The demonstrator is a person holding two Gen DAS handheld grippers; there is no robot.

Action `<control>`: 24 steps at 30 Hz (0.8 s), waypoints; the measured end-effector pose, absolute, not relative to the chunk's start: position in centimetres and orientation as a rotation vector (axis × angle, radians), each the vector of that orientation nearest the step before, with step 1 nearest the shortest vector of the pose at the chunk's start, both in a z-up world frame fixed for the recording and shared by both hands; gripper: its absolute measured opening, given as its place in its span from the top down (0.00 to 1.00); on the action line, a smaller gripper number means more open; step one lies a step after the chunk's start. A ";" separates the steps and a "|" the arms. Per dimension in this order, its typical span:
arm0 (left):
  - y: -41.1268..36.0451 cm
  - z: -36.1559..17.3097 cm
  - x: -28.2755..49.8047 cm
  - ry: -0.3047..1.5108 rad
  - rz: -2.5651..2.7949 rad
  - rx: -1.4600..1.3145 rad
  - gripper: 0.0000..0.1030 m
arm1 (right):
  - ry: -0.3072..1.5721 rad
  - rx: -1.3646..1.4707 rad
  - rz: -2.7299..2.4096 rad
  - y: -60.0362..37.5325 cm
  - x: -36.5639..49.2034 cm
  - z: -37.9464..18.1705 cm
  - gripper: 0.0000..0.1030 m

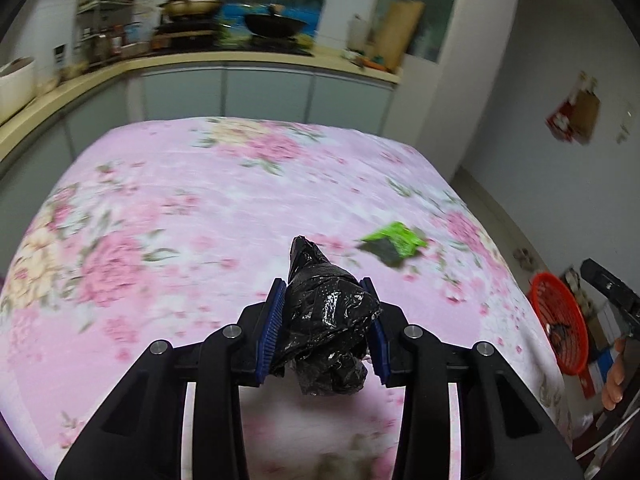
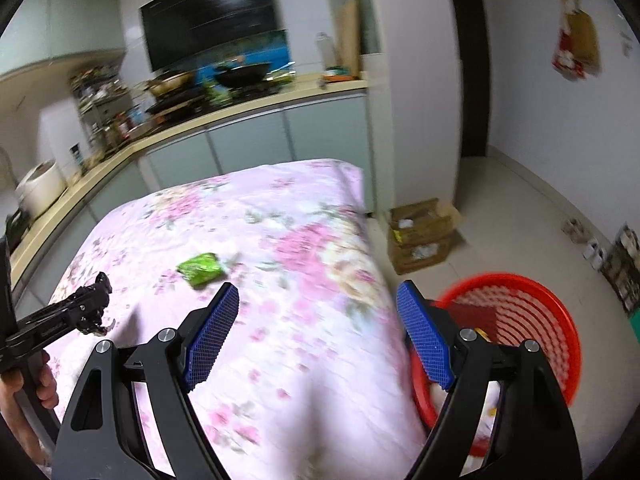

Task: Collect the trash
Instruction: 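Grasp the green pea snack bag with the right tool while the left tool holds the black bag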

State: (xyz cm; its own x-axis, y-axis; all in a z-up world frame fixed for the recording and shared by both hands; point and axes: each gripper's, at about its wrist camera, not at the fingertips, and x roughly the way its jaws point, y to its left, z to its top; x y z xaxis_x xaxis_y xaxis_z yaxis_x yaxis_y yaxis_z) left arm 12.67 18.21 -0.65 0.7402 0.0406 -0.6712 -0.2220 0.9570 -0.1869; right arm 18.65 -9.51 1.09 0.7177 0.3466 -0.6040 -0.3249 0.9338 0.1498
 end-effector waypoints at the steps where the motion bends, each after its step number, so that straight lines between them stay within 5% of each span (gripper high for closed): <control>1: 18.7 -0.6 12.4 0.721 0.152 -0.273 0.65 | 0.680 0.015 0.403 -8.3 19.2 1.0 0.24; 24: 23.3 -2.2 9.6 0.710 0.175 -0.334 0.65 | 0.815 -0.307 0.737 7.8 27.4 -5.5 0.24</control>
State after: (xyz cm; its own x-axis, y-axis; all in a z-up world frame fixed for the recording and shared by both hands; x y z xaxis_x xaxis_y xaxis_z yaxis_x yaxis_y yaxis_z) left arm 9.57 23.33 -2.19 0.7467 0.0443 -0.6637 -0.2692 0.9326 -0.2406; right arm 27.37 7.83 -5.52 0.4590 0.4750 -0.7508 -0.6995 0.7142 0.0241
